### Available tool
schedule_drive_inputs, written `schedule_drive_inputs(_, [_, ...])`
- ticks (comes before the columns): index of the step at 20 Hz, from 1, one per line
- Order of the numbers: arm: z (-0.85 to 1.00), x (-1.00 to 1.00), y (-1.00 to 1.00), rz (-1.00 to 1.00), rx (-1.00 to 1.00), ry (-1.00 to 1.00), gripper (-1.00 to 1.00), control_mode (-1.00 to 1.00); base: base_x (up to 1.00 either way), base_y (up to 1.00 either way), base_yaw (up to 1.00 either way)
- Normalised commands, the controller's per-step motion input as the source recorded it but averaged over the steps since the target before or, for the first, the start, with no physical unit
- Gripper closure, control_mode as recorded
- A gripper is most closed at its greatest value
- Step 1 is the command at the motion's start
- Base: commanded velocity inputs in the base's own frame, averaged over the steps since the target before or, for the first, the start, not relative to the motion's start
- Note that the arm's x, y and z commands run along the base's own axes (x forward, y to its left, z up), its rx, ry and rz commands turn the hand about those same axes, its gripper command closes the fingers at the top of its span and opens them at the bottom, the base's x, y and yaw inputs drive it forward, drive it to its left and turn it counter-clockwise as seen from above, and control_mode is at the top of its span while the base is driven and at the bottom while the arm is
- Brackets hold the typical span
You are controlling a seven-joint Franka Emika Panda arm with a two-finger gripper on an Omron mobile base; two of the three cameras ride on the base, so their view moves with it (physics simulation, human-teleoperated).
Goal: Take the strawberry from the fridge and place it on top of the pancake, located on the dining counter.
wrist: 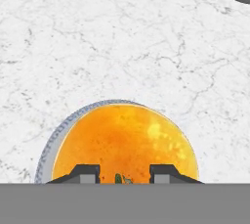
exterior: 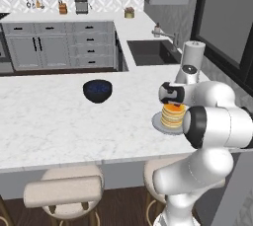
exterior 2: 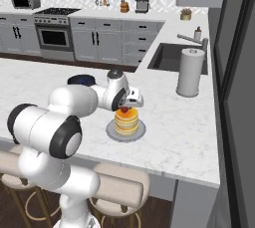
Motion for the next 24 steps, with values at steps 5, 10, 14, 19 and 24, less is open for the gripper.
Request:
schedule_drive_inputs(5, [-0.13,0.00,-0.09,0.00,0.00,0.00,1.00,-1.00,0.00,0.00,0.00])
schedule_drive_inputs(10, [-0.15,-0.02,-0.01,0.00,0.00,0.00,1.00,-1.00,0.00,0.00,0.00])
schedule_drive_inputs(14, [-0.20,0.00,0.00,0.00,0.00,0.00,1.00,-1.00,0.00,0.00,0.00])
schedule_drive_inputs(19, [-0.11,0.01,0.00,0.00,0.00,0.00,1.00,-1.00,0.00,0.00,0.00])
schedule_drive_inputs(24, [-0.08,0.00,0.01,0.00,0.00,0.00,-1.00,-1.00,0.00,0.00,0.00])
